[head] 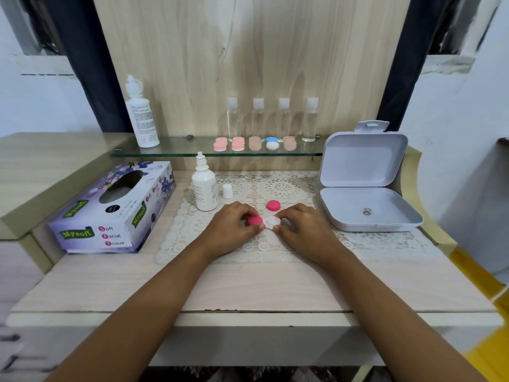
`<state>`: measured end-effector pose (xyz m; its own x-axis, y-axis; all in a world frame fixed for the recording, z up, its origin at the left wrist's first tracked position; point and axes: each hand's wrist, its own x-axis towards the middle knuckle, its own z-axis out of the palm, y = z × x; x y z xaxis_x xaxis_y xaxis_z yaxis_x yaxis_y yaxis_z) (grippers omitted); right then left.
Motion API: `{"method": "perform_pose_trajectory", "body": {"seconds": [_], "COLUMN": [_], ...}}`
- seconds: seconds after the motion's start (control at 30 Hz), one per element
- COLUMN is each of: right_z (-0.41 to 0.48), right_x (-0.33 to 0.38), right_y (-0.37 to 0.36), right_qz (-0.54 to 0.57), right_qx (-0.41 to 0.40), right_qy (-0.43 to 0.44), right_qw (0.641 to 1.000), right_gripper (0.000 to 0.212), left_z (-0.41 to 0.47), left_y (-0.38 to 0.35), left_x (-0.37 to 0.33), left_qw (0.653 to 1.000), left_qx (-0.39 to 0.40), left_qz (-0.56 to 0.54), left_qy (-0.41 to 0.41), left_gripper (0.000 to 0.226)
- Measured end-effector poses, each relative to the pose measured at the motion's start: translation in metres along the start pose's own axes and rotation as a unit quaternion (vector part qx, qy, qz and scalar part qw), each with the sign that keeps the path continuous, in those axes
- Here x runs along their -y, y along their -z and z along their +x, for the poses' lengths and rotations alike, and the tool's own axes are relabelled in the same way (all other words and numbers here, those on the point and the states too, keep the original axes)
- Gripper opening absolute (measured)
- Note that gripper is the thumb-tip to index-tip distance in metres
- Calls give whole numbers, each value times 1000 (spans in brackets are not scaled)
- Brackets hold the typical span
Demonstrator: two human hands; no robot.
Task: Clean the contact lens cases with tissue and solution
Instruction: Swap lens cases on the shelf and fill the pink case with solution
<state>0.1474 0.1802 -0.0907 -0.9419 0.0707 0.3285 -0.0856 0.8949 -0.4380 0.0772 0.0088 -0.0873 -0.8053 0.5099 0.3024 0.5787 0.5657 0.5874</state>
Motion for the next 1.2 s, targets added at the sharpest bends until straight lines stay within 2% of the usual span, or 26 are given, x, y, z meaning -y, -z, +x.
{"method": "perform_pose_trajectory", "body": {"seconds": [0.23, 0.37, 0.57, 0.73, 0.93, 1.07, 1.2], "right_z": [9, 21, 44, 51, 42, 33, 23], "right_x": [1, 2, 7, 8, 7, 11, 15], "right_y": [12, 17, 18, 14, 16, 23, 24], "right_qz": [64, 47, 2, -19, 66, 133, 37], "right_qx": [32, 45, 66, 73, 45, 66, 85], "right_qy": [-55, -48, -33, 0, -35, -15, 33], "right_qw": [996, 997, 997, 997, 996, 989, 995], "right_gripper": [22, 22, 39, 32, 31, 28, 29], "left_z": [-2, -3, -2, -2, -2, -2, -3], "left_y": [1, 1, 1, 1, 2, 2, 2], "left_x": [-2, -2, -3, -2, -3, -4, -4], "left_qw": [1000, 1000, 1000, 1000, 1000, 1000, 1000], "left_qx": [-18, -17, -16, -10, -8, -8, -10], "left_qz": [2, -5, -15, -15, -12, -5, -6], "left_qy": [1, 3, 5, 5, 5, 3, 5], "left_gripper": [26, 26, 26, 27, 27, 26, 27]}}
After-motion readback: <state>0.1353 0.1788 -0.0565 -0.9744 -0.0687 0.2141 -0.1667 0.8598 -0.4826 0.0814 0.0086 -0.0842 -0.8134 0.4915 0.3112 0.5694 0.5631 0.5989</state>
